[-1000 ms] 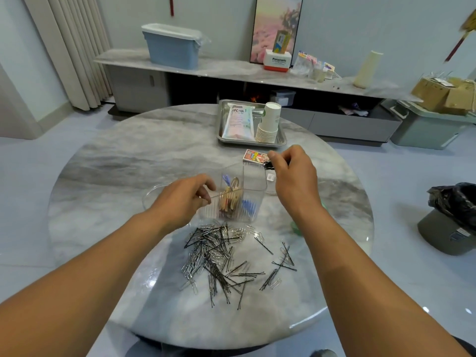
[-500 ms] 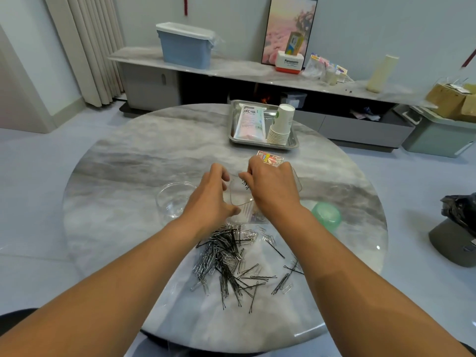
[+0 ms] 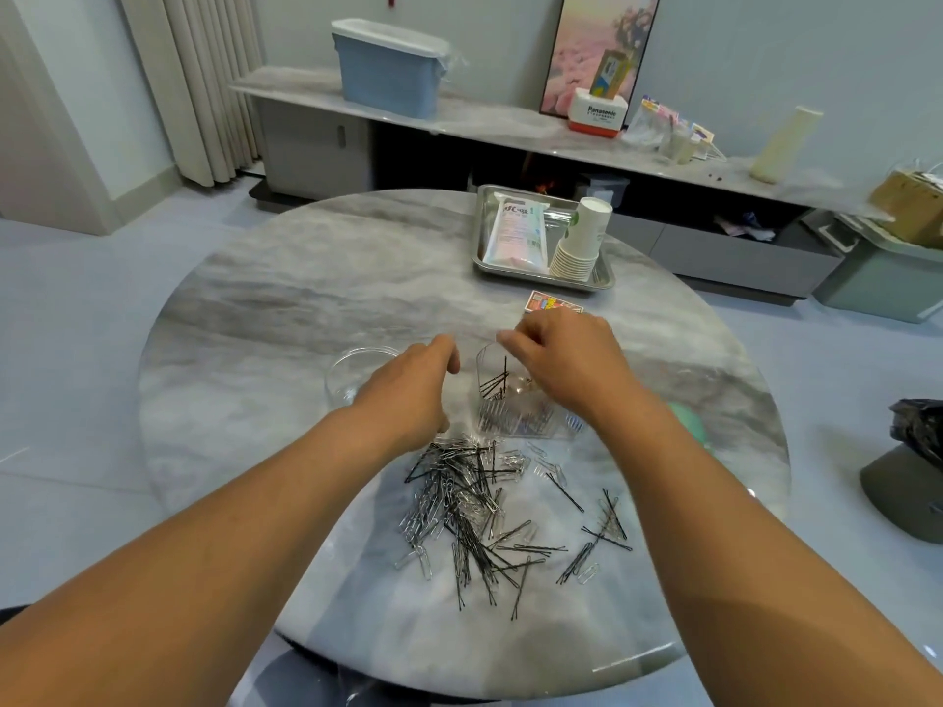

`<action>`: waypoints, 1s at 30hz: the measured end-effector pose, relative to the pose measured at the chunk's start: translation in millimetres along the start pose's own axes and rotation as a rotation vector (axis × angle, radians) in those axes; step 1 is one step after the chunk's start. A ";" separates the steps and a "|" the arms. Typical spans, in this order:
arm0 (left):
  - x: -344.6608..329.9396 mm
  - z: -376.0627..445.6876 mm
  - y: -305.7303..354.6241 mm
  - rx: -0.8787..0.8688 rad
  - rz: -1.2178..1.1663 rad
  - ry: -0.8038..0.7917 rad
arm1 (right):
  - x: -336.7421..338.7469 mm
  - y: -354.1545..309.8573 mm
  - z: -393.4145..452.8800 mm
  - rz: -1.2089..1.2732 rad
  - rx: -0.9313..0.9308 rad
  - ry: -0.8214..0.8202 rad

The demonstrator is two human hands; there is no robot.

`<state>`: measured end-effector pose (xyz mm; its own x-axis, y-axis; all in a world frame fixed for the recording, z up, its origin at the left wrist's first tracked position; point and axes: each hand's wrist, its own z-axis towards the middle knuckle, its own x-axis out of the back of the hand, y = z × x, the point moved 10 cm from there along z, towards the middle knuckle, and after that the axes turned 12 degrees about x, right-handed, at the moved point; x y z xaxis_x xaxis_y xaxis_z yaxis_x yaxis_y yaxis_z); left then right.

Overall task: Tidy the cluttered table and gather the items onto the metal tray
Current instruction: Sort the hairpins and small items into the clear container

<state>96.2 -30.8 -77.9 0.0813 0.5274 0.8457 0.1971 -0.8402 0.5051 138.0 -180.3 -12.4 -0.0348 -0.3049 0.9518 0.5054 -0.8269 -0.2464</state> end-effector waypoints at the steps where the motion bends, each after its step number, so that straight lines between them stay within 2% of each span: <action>1: 0.0 -1.1 -1.4 -0.013 0.039 0.017 | 2.9 4.7 -5.7 0.098 -0.019 -0.063; 3: 0.7 -3.2 -4.2 -0.036 0.086 0.062 | 1.7 11.1 -20.9 0.162 -0.056 -0.245; 5: 1.5 -4.8 -6.1 -0.049 0.102 0.099 | 2.8 17.8 -31.4 -0.013 -0.062 -0.326; 7: 2.1 -4.6 -8.4 -0.045 0.084 0.114 | 8.3 21.3 -30.5 -0.178 -0.050 -0.246; 9: 0.2 -5.4 -7.9 -0.043 0.045 0.099 | 10.6 21.2 -28.9 -0.212 -0.038 -0.143; 14: -21.8 -9.9 -17.9 0.035 0.076 -0.051 | 10.2 24.0 -33.9 0.003 -0.006 0.044; 17: -38.0 -16.5 -31.7 0.123 0.146 -0.184 | 14.2 30.4 -46.3 0.057 -0.097 0.083; 18: -39.9 -18.7 -34.1 0.143 0.174 -0.202 | 9.3 36.5 -50.5 0.054 -0.160 0.022; 21: -41.8 -21.7 -35.0 0.182 0.214 -0.213 | -31.2 46.5 -76.9 0.011 -0.335 -0.426; 23: -43.3 -22.4 -32.9 0.187 0.224 -0.222 | -52.9 44.6 -95.8 -0.060 -0.354 -0.623; 25: -43.7 -23.5 -31.7 0.197 0.238 -0.226 | -65.6 40.8 -100.4 -0.129 -0.326 -0.658; 30: -44.6 -28.0 -34.1 0.254 0.254 -0.260 | -78.3 41.9 -97.1 -0.187 -0.277 -0.626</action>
<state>58.5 -29.2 -128.0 0.3946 0.3496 0.8498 0.3700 -0.9070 0.2013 78.2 -237.0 -115.0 0.4449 0.1138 0.8883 0.2982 -0.9541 -0.0271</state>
